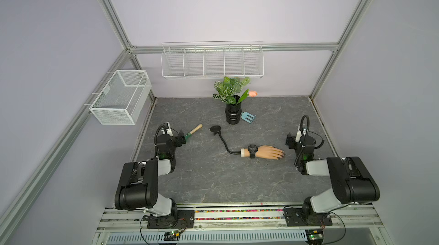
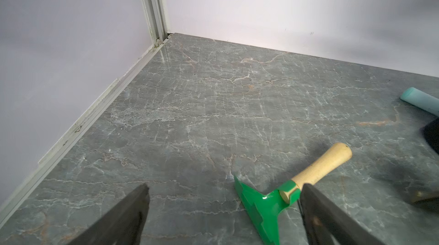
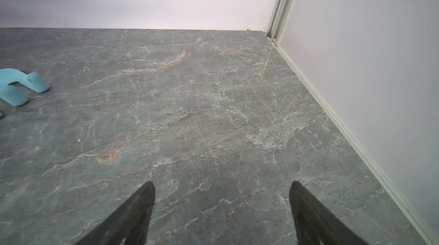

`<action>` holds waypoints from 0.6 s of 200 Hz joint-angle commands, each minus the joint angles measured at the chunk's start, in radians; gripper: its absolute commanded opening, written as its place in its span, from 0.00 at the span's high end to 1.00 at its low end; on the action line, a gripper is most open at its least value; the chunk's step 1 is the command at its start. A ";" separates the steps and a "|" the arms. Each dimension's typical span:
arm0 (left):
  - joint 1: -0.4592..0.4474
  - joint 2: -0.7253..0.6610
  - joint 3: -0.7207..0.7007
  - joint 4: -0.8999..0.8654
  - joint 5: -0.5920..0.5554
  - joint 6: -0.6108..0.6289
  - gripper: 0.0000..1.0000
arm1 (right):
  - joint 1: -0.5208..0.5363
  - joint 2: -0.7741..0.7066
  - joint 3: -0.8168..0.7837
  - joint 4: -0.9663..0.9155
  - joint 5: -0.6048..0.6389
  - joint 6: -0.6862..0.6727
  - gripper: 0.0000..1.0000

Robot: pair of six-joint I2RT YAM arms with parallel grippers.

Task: Take off the watch
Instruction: Adjust the hand at the center of the board.

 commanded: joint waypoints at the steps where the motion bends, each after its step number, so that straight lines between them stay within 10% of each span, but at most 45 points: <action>1: -0.004 -0.005 0.021 -0.003 -0.006 0.022 0.00 | 0.006 -0.006 0.002 0.024 -0.007 -0.014 0.11; 120: 0.000 -0.004 0.020 -0.002 0.000 0.019 0.00 | -0.003 -0.039 0.008 -0.023 0.003 0.004 0.11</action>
